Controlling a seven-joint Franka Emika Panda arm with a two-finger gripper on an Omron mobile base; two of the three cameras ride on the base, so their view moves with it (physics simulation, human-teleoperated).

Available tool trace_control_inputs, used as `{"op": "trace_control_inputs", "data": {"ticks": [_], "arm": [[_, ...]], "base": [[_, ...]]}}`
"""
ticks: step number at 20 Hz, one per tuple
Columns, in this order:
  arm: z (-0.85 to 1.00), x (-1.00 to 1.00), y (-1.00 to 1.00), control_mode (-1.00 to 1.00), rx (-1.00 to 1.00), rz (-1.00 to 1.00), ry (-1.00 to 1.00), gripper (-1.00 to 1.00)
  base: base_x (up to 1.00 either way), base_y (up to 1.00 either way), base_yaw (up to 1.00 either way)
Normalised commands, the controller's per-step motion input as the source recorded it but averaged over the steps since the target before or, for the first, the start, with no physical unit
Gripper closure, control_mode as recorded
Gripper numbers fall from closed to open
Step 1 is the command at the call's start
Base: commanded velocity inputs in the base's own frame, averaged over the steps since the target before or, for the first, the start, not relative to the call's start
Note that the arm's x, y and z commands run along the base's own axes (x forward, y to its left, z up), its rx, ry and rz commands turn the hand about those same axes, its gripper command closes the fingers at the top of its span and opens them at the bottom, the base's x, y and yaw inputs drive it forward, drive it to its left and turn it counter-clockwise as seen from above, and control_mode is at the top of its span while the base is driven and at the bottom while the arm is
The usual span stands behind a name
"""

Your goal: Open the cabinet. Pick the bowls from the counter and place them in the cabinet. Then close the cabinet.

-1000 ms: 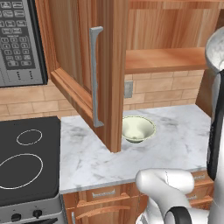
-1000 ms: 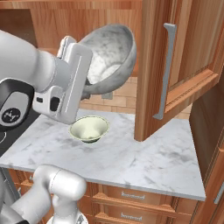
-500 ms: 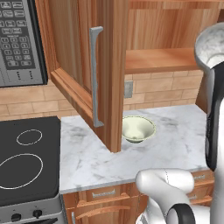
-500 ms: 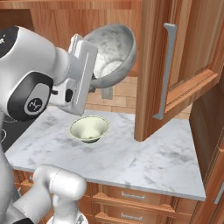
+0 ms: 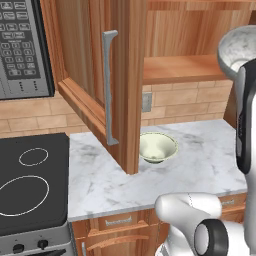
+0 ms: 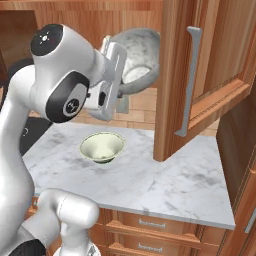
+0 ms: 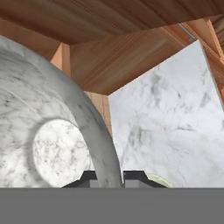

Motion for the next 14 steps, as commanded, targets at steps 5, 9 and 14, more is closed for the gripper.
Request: {"op": "trace_control_inputs", "data": {"ticks": [5,9,14], "arm": [[-0.09,0.47,-0.25,-1.0,0.04,0.0,0.0,1.0],[-0.1,0.52,-0.15,-1.0,0.03,0.0,0.0,1.0],[-0.03,0.66,0.0,-1.0,0.05,0.0,0.0,1.0]], "base": [[0.0,0.0,0.0],[0.0,0.0,0.0],[0.0,0.0,0.0]]}}
